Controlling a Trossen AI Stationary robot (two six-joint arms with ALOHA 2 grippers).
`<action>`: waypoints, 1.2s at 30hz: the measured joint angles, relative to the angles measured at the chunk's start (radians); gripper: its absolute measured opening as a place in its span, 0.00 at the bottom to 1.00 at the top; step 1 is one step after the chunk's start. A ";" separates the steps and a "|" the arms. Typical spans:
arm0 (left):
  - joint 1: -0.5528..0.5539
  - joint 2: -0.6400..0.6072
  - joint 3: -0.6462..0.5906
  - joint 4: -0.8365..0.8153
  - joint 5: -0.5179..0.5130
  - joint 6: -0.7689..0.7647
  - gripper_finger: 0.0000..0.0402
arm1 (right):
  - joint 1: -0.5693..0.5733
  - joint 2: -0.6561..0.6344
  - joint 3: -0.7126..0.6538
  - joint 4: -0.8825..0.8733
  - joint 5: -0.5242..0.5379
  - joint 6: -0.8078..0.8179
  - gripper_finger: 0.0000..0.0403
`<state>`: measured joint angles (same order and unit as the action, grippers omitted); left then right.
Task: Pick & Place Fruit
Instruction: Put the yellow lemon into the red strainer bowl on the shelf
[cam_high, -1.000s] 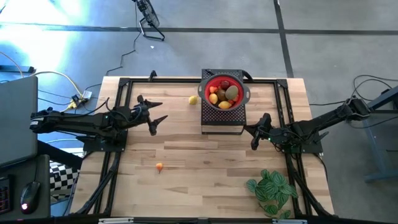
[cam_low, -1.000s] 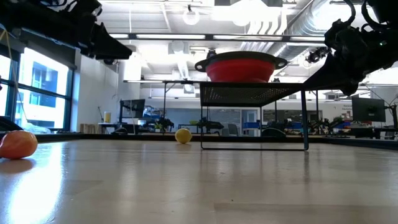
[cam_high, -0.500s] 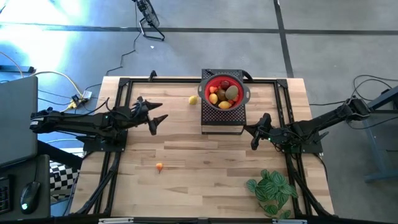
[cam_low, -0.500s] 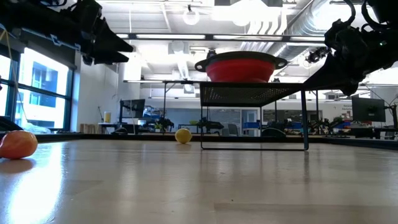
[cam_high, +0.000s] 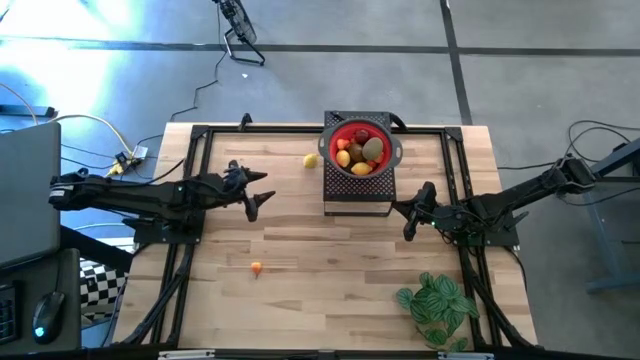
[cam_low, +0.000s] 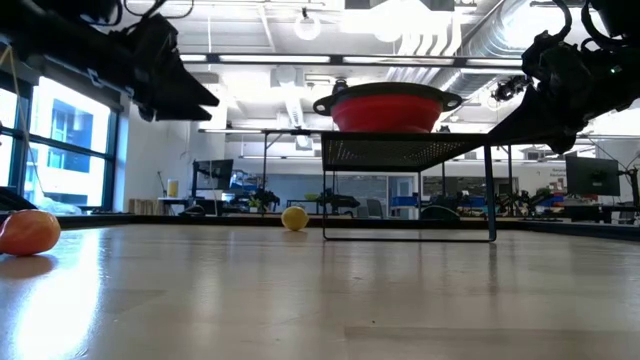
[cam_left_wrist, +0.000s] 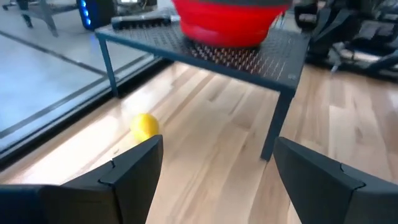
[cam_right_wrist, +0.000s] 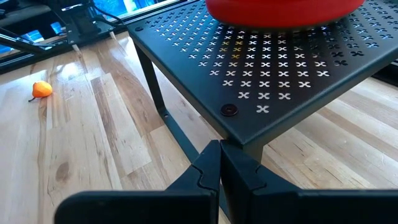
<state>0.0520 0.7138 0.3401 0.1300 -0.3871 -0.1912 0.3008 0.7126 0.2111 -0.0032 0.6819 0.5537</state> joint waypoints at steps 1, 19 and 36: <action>0.000 0.013 0.000 0.002 -0.005 -0.001 0.74 | 0.000 0.000 0.000 0.000 0.000 0.000 0.00; 0.000 0.216 0.000 0.056 -0.167 -0.096 0.74 | 0.000 0.000 0.000 0.000 0.000 0.000 0.00; 0.000 0.423 0.000 0.294 -0.234 -0.102 0.74 | 0.000 0.000 0.000 0.000 0.000 0.000 0.00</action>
<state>0.0525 1.1366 0.3405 0.4241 -0.6209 -0.2935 0.3008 0.7124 0.2110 -0.0031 0.6819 0.5539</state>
